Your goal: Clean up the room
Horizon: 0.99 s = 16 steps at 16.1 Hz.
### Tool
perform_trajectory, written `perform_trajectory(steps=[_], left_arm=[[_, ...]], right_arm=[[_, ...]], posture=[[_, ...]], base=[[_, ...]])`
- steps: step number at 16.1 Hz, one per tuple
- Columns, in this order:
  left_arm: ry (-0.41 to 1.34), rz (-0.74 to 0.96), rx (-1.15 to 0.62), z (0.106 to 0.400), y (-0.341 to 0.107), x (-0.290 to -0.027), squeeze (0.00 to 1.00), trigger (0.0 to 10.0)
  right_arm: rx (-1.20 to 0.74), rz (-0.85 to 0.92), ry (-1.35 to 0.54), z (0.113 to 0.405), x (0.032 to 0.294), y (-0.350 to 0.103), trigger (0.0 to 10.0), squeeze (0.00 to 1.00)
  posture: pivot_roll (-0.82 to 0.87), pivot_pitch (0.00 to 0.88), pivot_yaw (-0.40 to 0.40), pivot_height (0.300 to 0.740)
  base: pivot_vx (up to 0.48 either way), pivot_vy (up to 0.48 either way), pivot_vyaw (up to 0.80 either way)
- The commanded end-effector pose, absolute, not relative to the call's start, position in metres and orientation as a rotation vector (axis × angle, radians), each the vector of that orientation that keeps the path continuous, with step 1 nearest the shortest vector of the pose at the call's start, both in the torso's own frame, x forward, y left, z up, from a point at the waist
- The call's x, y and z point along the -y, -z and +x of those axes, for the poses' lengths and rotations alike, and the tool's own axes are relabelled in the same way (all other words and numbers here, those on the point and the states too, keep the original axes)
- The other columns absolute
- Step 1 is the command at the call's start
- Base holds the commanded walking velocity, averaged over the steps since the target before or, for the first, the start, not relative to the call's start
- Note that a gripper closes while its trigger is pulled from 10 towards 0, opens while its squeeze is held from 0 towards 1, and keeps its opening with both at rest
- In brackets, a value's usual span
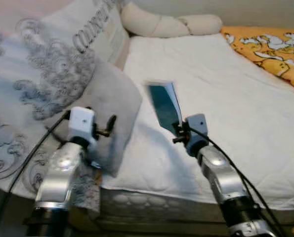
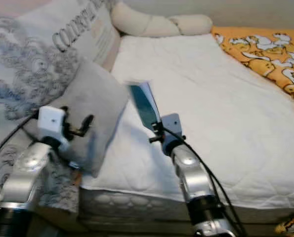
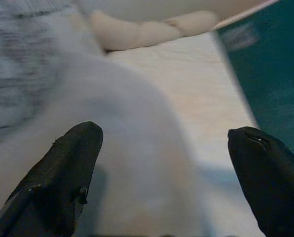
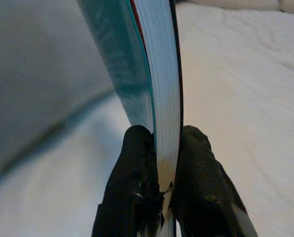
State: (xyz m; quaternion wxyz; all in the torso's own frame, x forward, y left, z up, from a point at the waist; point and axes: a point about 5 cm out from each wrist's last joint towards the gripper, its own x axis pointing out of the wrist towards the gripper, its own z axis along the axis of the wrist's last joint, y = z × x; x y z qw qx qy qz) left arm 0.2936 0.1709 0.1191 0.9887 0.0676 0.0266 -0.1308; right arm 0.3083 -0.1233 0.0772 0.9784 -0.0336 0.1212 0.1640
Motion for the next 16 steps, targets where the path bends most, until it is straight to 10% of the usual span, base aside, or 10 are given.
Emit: perform_trajectory(steps=[1,16], left_arm=[[0.26,0.151,-0.048,0.294,-0.122,-0.174,0.31,10.0],[0.372,0.203,-0.105,0.29,-0.114,-0.169,0.26,10.0]], right_arm=[[-0.181,-0.066,-0.32,0.315,0.123,-0.092,10.0,0.0],[-0.196,0.052,-0.327,0.326,0.118,-0.096,10.0,0.0]], posture=[[0.14,0.0,0.028,0.74],[0.14,0.0,0.039,0.74]], base=[[0.311,0.0,0.0],[0.252,0.0,0.0]])
